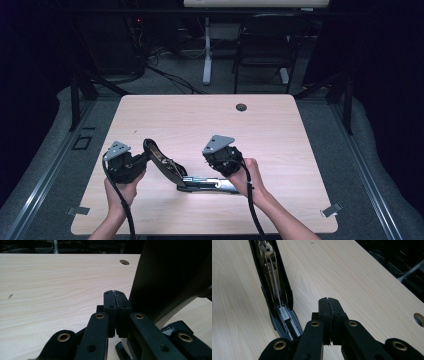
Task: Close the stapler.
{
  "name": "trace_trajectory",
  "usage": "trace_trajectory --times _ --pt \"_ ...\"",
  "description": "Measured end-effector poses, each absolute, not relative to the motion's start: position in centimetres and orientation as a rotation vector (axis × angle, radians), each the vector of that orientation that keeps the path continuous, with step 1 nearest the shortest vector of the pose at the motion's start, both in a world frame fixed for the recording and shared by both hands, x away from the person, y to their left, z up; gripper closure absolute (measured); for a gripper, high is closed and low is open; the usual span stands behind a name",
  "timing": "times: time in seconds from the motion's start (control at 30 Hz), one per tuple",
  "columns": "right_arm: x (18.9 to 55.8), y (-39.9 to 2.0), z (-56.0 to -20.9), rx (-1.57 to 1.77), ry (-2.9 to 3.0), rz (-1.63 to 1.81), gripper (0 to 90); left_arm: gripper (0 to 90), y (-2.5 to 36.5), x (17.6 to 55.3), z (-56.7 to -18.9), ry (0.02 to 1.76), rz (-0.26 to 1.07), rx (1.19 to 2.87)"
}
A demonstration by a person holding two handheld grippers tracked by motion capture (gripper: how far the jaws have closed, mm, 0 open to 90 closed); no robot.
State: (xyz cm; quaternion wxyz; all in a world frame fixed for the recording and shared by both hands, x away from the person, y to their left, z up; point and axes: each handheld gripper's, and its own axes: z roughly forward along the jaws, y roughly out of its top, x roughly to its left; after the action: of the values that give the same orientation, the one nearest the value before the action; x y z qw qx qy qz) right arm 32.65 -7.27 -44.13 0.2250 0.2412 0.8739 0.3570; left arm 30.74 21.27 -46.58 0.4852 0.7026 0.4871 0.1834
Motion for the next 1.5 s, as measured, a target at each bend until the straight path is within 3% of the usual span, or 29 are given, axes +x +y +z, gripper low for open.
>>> trace_trajectory --times 1.03,1.5 --pt "31.8 -2.5 -42.2 0.563 2.396 1.161 90.0 88.6 18.1 31.4 -47.9 1.098 0.42 1.822" --pt "31.6 -3.9 -42.0 0.601 2.382 1.2 90.0 87.6 17.0 31.5 -48.5 1.046 0.375 1.889"
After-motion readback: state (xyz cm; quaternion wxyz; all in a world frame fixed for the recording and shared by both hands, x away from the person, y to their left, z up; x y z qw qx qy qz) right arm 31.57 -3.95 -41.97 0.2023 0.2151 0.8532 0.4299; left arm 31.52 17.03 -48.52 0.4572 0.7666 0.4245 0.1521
